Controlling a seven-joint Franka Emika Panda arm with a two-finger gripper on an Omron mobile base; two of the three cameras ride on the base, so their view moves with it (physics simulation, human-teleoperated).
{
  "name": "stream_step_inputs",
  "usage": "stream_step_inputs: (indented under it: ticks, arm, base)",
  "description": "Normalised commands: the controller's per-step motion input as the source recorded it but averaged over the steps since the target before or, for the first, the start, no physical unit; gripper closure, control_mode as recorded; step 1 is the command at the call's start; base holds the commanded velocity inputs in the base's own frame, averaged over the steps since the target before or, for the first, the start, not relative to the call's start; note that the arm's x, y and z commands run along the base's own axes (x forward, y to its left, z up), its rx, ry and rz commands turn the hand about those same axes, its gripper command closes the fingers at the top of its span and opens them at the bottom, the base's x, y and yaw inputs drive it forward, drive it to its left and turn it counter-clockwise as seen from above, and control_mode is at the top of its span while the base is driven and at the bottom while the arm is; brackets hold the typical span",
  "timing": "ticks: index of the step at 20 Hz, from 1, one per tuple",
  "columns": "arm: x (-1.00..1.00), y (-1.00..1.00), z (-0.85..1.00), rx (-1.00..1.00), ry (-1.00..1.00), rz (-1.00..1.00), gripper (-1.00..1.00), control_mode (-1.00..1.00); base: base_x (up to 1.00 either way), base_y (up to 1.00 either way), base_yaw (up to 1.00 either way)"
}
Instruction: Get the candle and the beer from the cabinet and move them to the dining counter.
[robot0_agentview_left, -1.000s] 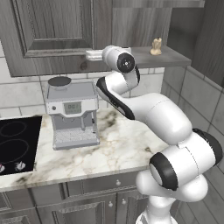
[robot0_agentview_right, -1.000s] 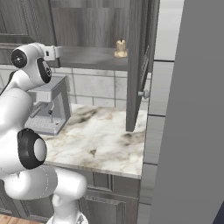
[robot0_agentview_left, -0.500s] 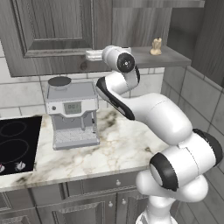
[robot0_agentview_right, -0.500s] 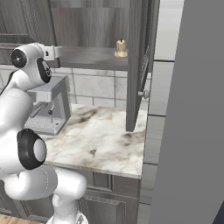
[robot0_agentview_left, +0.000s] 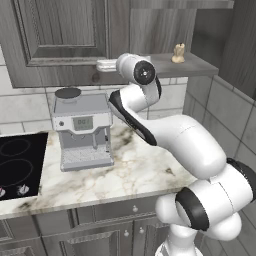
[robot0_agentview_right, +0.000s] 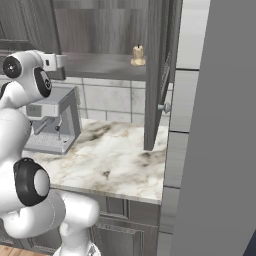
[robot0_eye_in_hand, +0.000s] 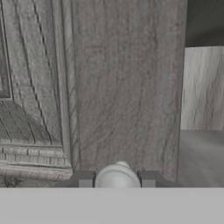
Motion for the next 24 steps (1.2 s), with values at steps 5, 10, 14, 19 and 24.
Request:
stream_step_inputs:
  ticks: [5, 10, 14, 19, 24]
  arm:
    - [-0.40, 0.21, 0.00, 0.00, 0.06, 0.00, 1.00, -1.00]
    - [-0.41, 0.27, 0.00, 0.00, 0.04, 0.01, 1.00, -1.00]
    - [-0.46, 0.34, 0.00, -0.01, 0.00, 0.02, 1.00, -1.00]
    - [-0.50, 0.38, 0.00, -0.02, 0.00, 0.03, 1.00, -1.00]
    - [-0.44, 0.49, 0.00, -0.04, 0.00, 0.04, 1.00, -1.00]
  base:
    - [0.00, 0.00, 0.00]
    - [0.00, 0.00, 0.00]
    - [0.00, 0.00, 0.00]
    - [0.00, 0.00, 0.00]
    - [0.00, 0.00, 0.00]
